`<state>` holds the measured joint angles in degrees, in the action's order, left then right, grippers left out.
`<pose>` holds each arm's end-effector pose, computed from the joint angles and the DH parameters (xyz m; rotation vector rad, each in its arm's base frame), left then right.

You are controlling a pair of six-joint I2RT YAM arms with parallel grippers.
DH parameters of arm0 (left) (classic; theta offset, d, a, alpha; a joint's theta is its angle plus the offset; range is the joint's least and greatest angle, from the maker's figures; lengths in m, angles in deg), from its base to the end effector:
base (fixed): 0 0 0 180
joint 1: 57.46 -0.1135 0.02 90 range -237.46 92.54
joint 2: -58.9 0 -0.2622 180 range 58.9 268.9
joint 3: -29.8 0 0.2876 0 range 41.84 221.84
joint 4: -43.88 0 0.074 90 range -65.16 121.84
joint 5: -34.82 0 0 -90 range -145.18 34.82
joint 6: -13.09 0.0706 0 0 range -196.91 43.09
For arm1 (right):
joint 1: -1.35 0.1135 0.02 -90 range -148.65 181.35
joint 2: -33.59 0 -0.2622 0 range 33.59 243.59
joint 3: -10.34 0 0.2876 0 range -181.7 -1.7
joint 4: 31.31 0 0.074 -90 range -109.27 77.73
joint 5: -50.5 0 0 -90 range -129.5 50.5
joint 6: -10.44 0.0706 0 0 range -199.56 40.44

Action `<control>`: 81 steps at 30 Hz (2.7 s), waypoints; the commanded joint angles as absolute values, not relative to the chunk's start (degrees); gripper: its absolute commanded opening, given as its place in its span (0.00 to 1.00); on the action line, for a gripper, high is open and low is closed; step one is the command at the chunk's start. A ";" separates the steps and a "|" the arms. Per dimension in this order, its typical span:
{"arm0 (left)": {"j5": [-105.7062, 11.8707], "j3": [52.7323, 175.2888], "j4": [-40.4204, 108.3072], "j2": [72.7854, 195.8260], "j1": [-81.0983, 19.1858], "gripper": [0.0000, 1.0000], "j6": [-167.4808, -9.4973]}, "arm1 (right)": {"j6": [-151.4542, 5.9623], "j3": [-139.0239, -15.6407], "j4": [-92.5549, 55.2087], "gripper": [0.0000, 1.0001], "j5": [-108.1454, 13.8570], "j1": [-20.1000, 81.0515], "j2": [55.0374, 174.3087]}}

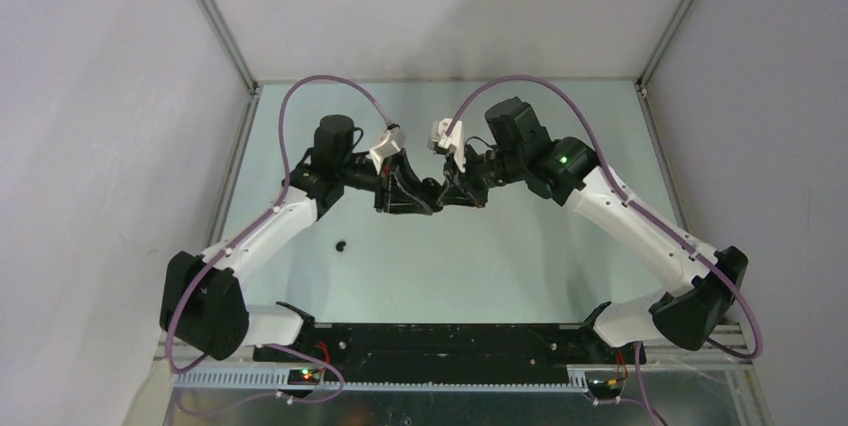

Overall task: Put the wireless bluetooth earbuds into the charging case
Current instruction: Place the earbud in the charging case.

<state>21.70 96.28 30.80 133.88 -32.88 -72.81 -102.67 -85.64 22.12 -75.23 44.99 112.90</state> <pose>0.2626 -0.1957 0.2911 1.2978 1.4068 -1.5192 0.2263 0.2728 0.3751 -1.4949 1.6285 0.8870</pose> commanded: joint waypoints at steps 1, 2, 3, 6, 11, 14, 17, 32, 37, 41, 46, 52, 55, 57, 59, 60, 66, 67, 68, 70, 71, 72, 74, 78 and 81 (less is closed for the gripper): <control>23.23 98.73 32.65 132.01 -32.65 0.00 -71.68 | -103.50 -86.70 20.55 0.05 -78.03 46.20 114.54; 23.29 98.71 32.57 131.93 -32.71 0.00 -71.62 | -104.06 -86.76 21.49 0.07 -76.69 46.99 115.40; 23.30 98.75 32.51 131.80 -32.69 0.00 -71.59 | -105.26 -86.77 21.94 0.08 -76.03 47.46 115.72; 23.33 98.79 32.23 131.49 -32.83 0.00 -71.30 | -107.03 -87.55 24.08 0.18 -72.71 49.72 117.07; 23.55 98.78 32.19 131.31 -33.17 0.00 -70.71 | -108.88 -91.75 27.88 0.36 -71.61 50.64 116.83; 23.61 98.73 32.24 131.24 -33.23 0.00 -70.56 | -109.90 -95.75 31.29 0.41 -71.02 50.65 116.11; 23.65 98.77 32.19 131.40 -33.25 0.00 -70.42 | -111.13 -100.46 35.02 0.42 -70.65 50.66 115.30; 23.44 98.80 32.19 131.49 -33.23 0.00 -70.41 | -114.07 -93.38 32.18 0.12 -61.77 51.28 110.36; 23.41 98.84 32.19 131.57 -33.33 0.00 -70.43 | -113.86 -90.96 30.12 0.08 -60.27 52.11 112.76; 23.57 98.84 32.19 131.69 -33.26 0.00 -70.29 | -113.32 -90.76 28.32 0.07 -58.87 52.37 114.31; 23.56 98.82 30.65 131.84 -33.28 0.00 -70.16 | -113.34 -92.01 28.14 0.06 -57.12 53.52 114.94; 23.57 98.80 30.53 131.84 -33.27 0.00 -70.05 | -114.06 -93.55 29.54 0.06 -55.25 55.43 116.31; 23.57 98.84 30.44 131.85 -33.22 0.00 -70.10 | -114.78 -93.61 30.18 0.06 -53.29 57.66 117.60; 23.57 98.83 30.51 131.83 -33.21 0.00 -70.08 | -115.01 -93.86 30.40 0.06 -52.00 58.75 118.44; 23.53 98.80 30.40 131.66 -33.20 0.00 -70.02 | -115.15 -94.50 31.04 0.06 -51.18 59.35 119.04; 23.49 98.80 30.42 131.49 -33.22 0.00 -69.94 | -115.22 -94.77 31.37 0.06 -50.66 59.48 119.27; 23.17 98.91 29.54 131.09 -34.58 0.00 -69.04 | -117.04 -98.53 35.95 0.06 -49.13 59.32 115.32; 23.11 98.89 29.53 130.96 -35.26 0.00 -68.98 | -117.11 -99.20 36.42 0.06 -49.47 59.16 114.67; 22.97 98.93 29.59 130.88 -35.63 0.00 -68.95 | -117.10 -100.87 37.52 0.07 -49.80 58.78 113.49; 22.49 98.90 29.51 130.36 -36.88 0.00 -68.92 | -116.90 -103.39 38.84 0.12 -51.18 57.57 112.04; 22.16 98.82 29.46 129.76 -37.94 0.00 -68.87 | -116.82 -103.92 39.10 0.15 -52.44 57.06 111.49; 21.99 98.90 29.46 129.40 -38.60 0.00 -68.88 | -116.61 -104.35 38.98 0.16 -53.09 55.55 110.46; 21.78 99.25 28.93 128.12 -41.10 0.00 -69.06 | -115.94 -103.61 37.33 0.24 -55.25 52.74 109.13; 21.37 99.96 28.39 123.25 -50.07 0.00 -69.23 | -112.61 -99.11 30.57 0.93 -59.99 44.82 107.34; 22.28 100.52 27.83 120.46 -56.87 0.00 -69.18 | -110.39 -94.23 24.10 0.99 -63.98 38.95 107.87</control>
